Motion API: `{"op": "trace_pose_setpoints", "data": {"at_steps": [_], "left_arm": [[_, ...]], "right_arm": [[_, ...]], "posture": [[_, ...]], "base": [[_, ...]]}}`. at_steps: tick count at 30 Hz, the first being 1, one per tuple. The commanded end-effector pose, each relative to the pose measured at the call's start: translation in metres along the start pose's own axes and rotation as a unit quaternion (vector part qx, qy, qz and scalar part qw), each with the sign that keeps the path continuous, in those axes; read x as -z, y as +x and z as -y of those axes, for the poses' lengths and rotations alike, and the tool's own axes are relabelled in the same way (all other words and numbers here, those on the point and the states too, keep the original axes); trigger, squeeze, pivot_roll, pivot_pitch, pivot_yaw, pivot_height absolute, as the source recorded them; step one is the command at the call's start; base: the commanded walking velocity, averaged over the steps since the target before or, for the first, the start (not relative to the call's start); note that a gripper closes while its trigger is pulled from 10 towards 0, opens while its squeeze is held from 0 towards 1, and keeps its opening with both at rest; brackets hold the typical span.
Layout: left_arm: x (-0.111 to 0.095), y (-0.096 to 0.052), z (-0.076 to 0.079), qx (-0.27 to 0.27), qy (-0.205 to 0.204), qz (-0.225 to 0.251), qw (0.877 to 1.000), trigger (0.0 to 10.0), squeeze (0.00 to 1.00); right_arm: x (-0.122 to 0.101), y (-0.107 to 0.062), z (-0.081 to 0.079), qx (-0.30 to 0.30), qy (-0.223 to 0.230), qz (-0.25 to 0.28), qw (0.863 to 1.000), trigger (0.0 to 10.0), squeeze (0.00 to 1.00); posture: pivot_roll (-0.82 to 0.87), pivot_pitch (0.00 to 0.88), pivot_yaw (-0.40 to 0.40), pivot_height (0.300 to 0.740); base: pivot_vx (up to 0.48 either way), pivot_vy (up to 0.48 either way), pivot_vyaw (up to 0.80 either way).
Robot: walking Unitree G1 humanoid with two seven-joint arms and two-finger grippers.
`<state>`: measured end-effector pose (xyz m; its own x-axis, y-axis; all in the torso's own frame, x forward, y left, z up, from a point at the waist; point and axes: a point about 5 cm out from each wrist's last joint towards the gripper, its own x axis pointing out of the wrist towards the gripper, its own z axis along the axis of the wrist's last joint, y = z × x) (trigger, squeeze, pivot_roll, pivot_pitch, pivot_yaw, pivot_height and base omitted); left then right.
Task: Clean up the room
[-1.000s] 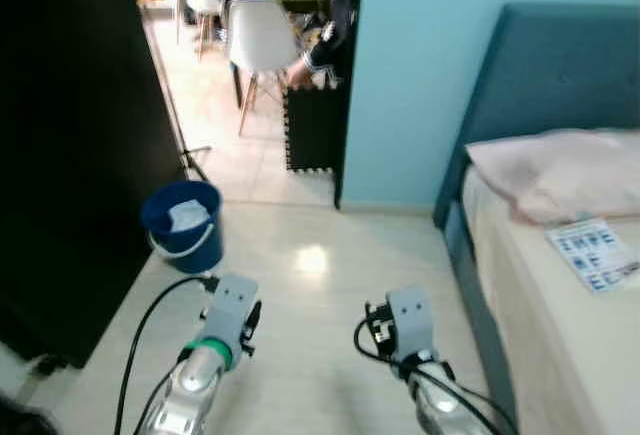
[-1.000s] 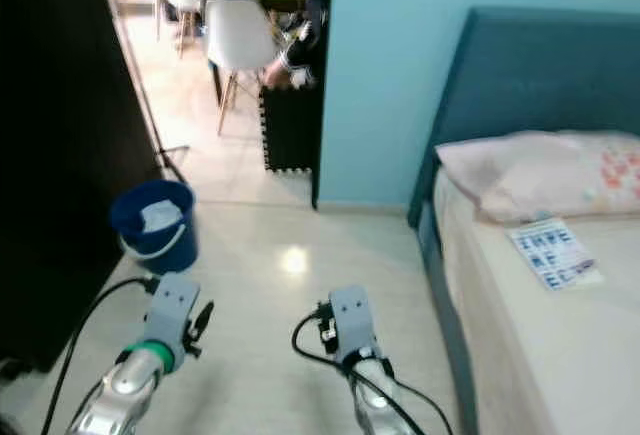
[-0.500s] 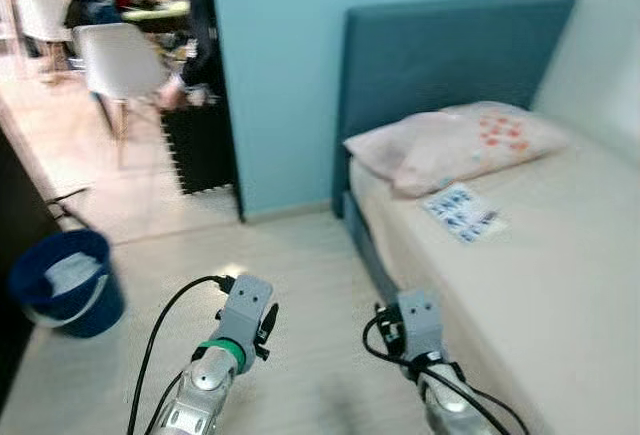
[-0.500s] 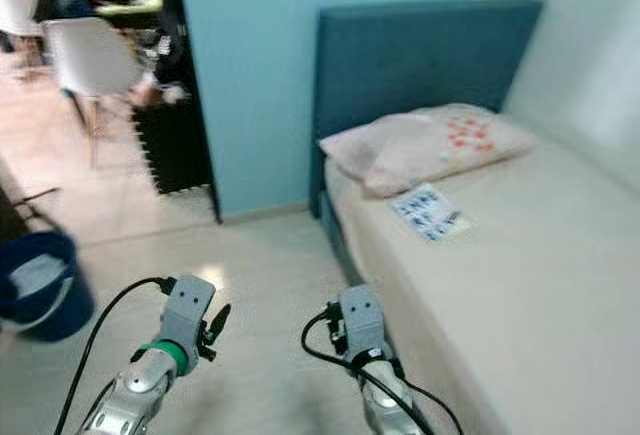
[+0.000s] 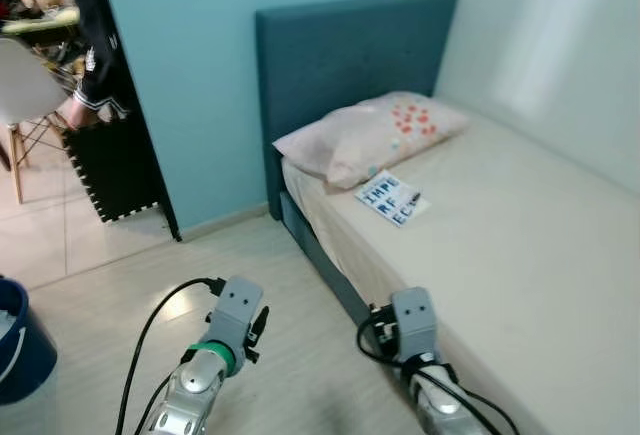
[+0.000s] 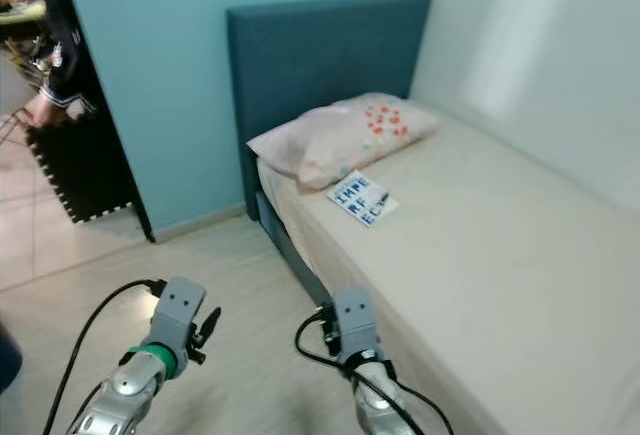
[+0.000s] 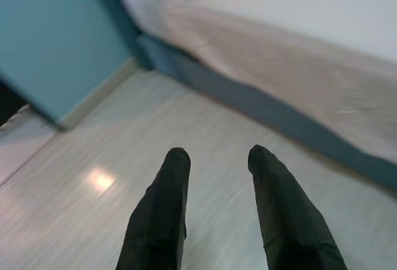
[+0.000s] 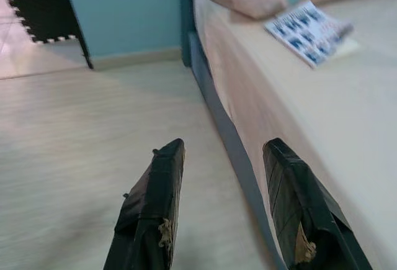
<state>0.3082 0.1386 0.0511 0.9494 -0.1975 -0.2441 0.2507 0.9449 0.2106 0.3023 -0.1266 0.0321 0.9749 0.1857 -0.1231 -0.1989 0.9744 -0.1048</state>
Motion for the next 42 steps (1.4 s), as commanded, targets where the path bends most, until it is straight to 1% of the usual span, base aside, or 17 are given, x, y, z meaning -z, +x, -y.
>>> {"op": "trace_pose_setpoints", "data": {"at_steps": [1, 14, 32, 42], "left_arm": [[0.0032, -0.0009, 0.0062, 0.013, -0.007, -0.007, 1.000, 10.0, 0.00], [-0.0011, -0.0014, 0.0088, 0.023, -0.024, 0.005, 0.999, 10.0, 0.00], [-0.0006, -0.0009, 0.0081, 0.022, -0.025, 0.001, 0.999, 10.0, 0.00], [0.0023, -0.0011, 0.0058, 0.019, -0.017, -0.008, 1.000, 10.0, 0.00]], "right_arm": [[0.0044, -0.0025, 0.0050, 0.007, -0.002, -0.011, 1.000, 10.0, 0.00], [0.0057, -0.0035, 0.0050, 0.008, 0.000, -0.013, 1.000, 10.0, 0.00], [0.0056, -0.0034, 0.0054, 0.009, 0.001, -0.013, 1.000, 10.0, 0.00], [0.0047, -0.0029, 0.0048, 0.010, 0.001, -0.011, 1.000, 10.0, 0.00]], "posture": [[-0.10, 0.000, 0.089, 0.740], [-0.10, 0.000, 0.091, 0.740], [-0.10, 0.000, 0.093, 0.740], [-0.10, 0.000, 0.094, 0.740]], "base": [[0.000, 0.000, -0.79], [0.000, 0.000, -0.79], [0.000, 0.000, -0.79], [0.000, 0.000, -0.79]]}}
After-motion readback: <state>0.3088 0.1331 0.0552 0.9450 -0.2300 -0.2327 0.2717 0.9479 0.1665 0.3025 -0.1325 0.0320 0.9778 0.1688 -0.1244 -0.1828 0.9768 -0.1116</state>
